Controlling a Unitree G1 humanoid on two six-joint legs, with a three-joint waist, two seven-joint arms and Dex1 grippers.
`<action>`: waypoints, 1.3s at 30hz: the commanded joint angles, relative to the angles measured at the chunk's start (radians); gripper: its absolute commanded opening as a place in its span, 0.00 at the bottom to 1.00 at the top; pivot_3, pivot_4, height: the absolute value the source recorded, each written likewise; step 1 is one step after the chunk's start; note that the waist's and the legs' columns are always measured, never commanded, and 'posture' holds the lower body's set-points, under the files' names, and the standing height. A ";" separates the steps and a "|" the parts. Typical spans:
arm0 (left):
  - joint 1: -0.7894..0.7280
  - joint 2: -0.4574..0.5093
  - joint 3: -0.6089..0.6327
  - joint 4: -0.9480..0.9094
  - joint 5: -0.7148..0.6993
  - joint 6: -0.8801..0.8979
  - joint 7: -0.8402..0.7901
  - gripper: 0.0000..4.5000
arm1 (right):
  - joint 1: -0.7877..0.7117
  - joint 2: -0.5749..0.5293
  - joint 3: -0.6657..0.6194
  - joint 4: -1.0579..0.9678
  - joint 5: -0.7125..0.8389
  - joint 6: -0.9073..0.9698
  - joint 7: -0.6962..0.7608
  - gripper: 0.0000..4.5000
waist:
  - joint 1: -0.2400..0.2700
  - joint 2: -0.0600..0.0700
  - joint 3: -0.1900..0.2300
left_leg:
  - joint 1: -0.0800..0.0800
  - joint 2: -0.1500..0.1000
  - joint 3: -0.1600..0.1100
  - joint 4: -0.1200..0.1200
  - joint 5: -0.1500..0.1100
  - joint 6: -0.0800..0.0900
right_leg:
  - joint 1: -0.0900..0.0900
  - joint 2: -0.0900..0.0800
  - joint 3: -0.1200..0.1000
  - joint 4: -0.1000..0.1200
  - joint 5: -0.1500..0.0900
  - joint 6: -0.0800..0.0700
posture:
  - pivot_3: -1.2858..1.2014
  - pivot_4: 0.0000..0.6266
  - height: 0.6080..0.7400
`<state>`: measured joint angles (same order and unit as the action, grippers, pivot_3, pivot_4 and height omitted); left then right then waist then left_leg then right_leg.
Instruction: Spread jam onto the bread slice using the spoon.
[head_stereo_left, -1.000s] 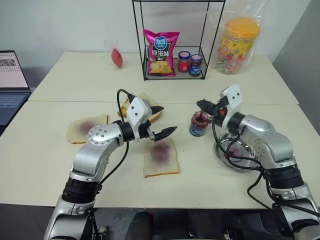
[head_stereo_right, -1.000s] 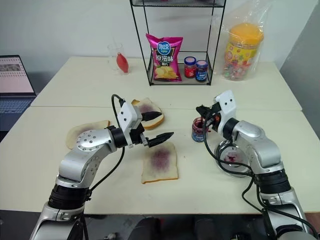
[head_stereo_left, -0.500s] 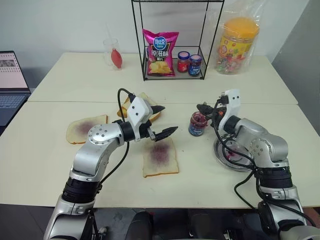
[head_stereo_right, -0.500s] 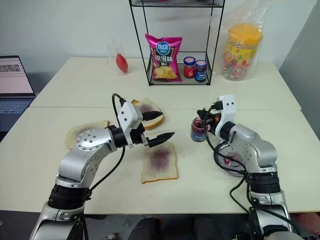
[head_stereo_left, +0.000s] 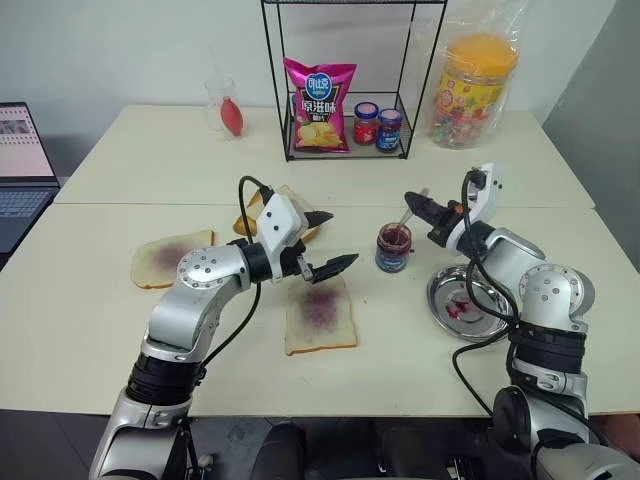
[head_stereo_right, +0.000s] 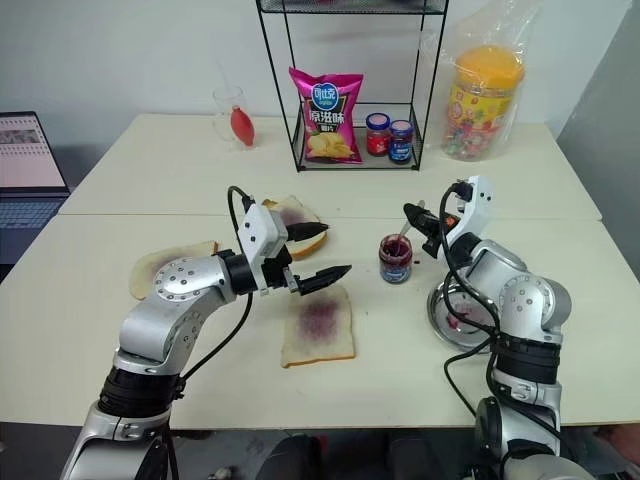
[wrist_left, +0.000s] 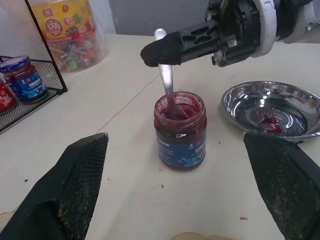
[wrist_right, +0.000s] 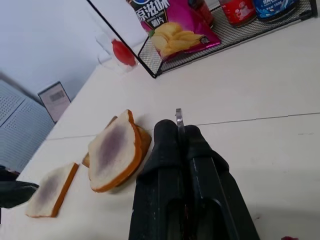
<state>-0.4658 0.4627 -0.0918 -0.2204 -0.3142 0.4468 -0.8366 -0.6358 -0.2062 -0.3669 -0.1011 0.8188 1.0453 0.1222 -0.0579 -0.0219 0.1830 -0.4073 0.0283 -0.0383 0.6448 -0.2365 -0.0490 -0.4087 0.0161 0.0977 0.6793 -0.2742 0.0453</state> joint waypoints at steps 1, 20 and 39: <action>-0.020 -0.009 0.001 -0.009 -0.008 -0.026 0.003 1.00 | -0.028 0.006 -0.039 -0.053 0.069 0.021 -0.032 0.01 | 0.000 0.000 0.000 | 0.000 0.000 0.000 0.000 0.000 0.000 | 0.000 0.000 0.000 0.000 0.000 0.000 | 0.52 0.24 1.00; -0.031 -0.001 0.001 -0.002 -0.004 -0.028 -0.009 1.00 | 0.002 -0.013 -0.014 -0.055 0.071 -0.020 -0.057 0.01 | -0.001 0.000 0.000 | 0.000 0.000 0.000 0.000 0.000 0.000 | 0.000 0.000 0.000 0.000 -0.001 0.001 | 0.52 0.24 1.00; -0.030 0.002 0.004 -0.001 0.001 -0.037 -0.001 1.00 | 0.010 -0.024 -0.006 -0.041 0.060 -0.044 -0.068 0.01 | -0.001 0.000 0.000 | 0.000 0.000 0.000 0.000 0.000 0.000 | 0.000 0.000 0.000 0.000 -0.001 0.001 | 0.52 0.24 1.00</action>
<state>-0.4821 0.4590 -0.0933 -0.2036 -0.3108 0.4285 -0.8400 -0.6148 -0.2202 -0.3610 -0.1141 0.8769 1.0256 0.0573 -0.0588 -0.0219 0.1830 -0.4076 0.0282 -0.0382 0.6446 -0.2365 -0.0490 -0.4089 0.0162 0.0977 0.6788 -0.2747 0.0462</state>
